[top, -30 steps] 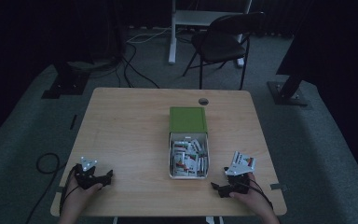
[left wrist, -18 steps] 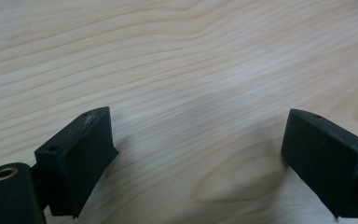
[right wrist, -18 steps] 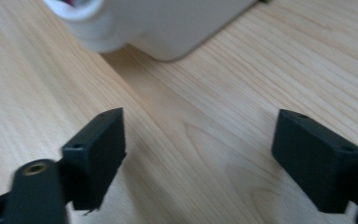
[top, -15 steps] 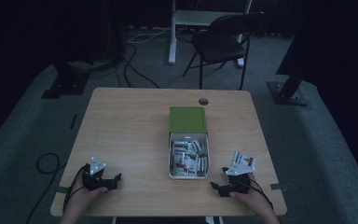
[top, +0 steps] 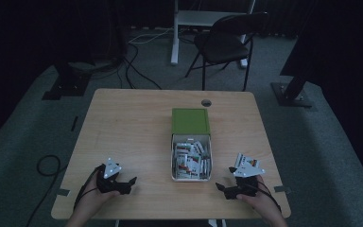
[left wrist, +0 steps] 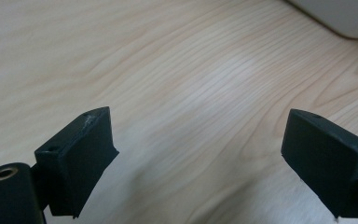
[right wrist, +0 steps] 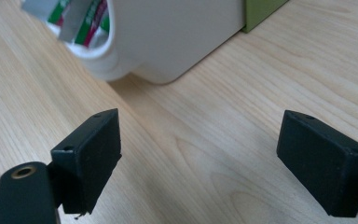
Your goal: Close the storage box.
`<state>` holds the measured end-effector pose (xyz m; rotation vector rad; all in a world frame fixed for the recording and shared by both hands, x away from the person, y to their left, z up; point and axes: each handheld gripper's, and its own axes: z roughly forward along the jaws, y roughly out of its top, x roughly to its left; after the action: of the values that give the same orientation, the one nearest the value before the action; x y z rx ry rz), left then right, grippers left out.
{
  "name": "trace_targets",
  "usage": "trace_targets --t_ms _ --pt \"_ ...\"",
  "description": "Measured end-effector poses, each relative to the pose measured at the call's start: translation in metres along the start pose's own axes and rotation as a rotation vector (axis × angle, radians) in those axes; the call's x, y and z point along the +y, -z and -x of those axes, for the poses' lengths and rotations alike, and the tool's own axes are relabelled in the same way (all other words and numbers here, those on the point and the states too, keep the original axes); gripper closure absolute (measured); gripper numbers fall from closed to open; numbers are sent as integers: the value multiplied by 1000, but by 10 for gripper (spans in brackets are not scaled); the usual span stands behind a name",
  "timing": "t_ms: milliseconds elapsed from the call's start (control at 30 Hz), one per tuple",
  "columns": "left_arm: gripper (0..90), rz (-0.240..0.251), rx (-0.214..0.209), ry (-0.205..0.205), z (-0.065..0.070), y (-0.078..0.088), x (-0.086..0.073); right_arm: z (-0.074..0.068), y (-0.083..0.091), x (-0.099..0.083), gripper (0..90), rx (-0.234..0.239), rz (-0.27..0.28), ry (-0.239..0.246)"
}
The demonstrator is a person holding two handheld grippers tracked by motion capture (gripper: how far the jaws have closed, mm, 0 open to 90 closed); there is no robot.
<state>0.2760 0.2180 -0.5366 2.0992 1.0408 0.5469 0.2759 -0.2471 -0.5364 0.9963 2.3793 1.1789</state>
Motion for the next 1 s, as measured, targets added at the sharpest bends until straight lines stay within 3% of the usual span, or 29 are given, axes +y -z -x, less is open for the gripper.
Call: trace_targets --t_ms 167,200,333,533,633,800,933,1000 --pt "100 10 -41 -41 13 -6 10 1 4 4 134 4 31 -30" --pt "100 29 -69 -58 21 -7 16 1 4 4 134 7 35 -28" --pt "100 61 -98 -92 34 -7 27 -1 9 9 134 24 66 -45" --pt "100 106 -150 -110 47 -9 39 -1 14 18 134 47 110 -30" --pt "100 105 -193 -119 51 -13 43 -2 14 23 134 60 120 -49" --pt "100 123 -215 -146 61 -17 51 -4 12 27 134 58 122 -29" --pt "100 149 -214 -142 64 -19 58 -6 9 29 134 70 128 -42" --pt "100 162 -209 -136 65 -21 61 -6 8 30 134 62 128 -25"
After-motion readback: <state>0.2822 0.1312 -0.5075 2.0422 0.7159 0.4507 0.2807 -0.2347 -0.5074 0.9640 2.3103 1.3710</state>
